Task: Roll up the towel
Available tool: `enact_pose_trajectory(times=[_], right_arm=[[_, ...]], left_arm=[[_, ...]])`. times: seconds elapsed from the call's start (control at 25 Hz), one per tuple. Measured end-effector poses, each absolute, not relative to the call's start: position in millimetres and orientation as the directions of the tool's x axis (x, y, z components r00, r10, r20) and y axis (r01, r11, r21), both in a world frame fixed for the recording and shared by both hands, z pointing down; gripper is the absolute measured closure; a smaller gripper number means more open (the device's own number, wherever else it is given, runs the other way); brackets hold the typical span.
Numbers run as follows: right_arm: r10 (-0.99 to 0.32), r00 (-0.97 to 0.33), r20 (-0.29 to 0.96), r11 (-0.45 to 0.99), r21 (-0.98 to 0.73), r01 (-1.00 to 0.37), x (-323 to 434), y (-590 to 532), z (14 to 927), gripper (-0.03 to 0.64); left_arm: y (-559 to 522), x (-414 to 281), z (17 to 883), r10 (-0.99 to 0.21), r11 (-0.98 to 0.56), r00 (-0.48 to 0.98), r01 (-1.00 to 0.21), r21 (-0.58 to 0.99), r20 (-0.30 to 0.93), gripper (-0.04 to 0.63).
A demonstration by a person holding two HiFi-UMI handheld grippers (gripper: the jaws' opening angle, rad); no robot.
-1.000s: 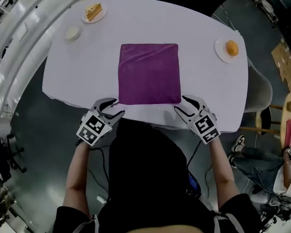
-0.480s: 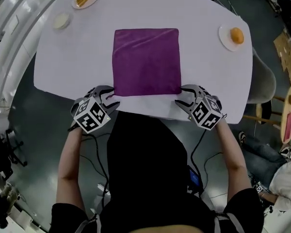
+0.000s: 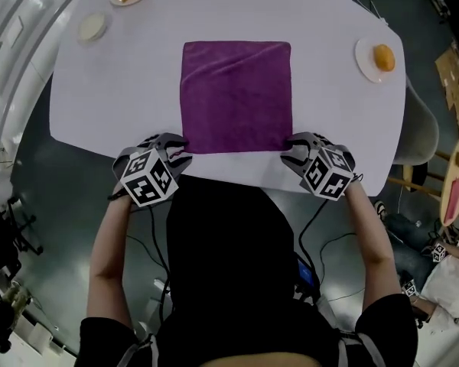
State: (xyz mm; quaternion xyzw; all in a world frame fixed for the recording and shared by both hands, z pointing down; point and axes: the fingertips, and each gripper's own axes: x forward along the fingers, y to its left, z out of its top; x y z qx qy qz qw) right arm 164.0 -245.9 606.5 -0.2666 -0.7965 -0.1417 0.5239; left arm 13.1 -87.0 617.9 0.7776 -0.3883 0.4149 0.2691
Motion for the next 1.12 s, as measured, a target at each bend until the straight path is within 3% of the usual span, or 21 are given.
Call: enact_pose_trajectory(times=[0.12,0.24,0.32,0.48,1.12], right_arm=[[0.247,-0.309,0.918,0.821,-0.029,0.57,158,-251,607,0.523],[0.221,-0.312,0.924,0.807,0.007,0.591,159,-250,608,0.523],[0.208,-0.318,0.925,0.801,0.025,0.598,159,-249,609,0.537],[0.185,-0.333,0.925,0.803,0.052,0.593,161,-250,609,0.585],[0.287,-0.225,0.931,0.76,-0.078,0.645,207,-209,595,0.603]], left_arm=[[-89,8,620,-0.366,-0.59,0.318,-0.806,0.046,0.875,0.509],[-88,10,621,-0.356,-0.62,0.296,-0.785,0.013,0.886,0.523],[-88,9,621,-0.367,-0.623,0.272,-0.782,-0.018,0.89,0.569],[-88,9,621,-0.379,-0.614,0.259,-0.789,-0.032,0.888,0.57],[-40,47,609,-0.306,-0.648,0.348,-0.758,0.074,0.886,0.571]])
